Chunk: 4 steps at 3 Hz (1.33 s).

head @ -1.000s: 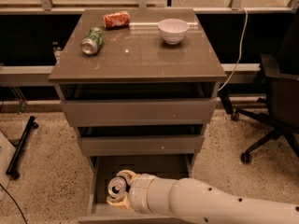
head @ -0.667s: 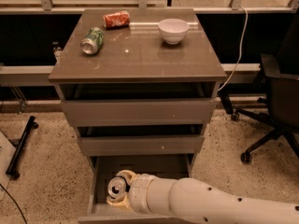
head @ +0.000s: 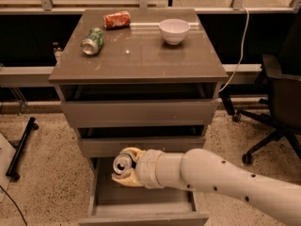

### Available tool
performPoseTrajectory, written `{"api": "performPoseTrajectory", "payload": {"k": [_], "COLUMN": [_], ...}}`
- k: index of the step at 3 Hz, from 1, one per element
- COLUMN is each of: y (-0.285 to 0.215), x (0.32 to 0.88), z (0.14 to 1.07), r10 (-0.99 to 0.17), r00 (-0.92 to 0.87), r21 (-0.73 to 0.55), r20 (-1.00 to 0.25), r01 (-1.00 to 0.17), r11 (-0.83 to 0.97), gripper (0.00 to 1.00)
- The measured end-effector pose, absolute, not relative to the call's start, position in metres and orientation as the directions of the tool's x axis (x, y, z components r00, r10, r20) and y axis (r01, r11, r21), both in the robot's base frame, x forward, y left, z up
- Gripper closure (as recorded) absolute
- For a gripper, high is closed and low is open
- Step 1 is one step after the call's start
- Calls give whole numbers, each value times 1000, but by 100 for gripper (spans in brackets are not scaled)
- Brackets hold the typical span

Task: Pick pepsi can from bottom drawer and place on counter

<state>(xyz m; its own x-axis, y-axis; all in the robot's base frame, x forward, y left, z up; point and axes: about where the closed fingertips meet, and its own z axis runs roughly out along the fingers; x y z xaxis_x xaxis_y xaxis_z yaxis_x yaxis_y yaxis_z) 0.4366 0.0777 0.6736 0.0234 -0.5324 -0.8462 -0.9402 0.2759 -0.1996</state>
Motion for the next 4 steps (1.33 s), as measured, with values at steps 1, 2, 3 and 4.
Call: {"api": "performPoseTrajectory", "payload": {"k": [1, 2, 3, 4], "y": [61, 32, 16, 15], "x": [458, 470, 478, 491], "z": [719, 799, 864, 957], "r10": [-492, -482, -503, -562], "r00": [71, 134, 193, 272], "r21": [-238, -313, -388, -494], "r20": [-868, -866, -842, -781], "r01": [-929, -897, -866, -820], "r11": [285, 313, 317, 289], "gripper": [100, 100, 100, 100]}}
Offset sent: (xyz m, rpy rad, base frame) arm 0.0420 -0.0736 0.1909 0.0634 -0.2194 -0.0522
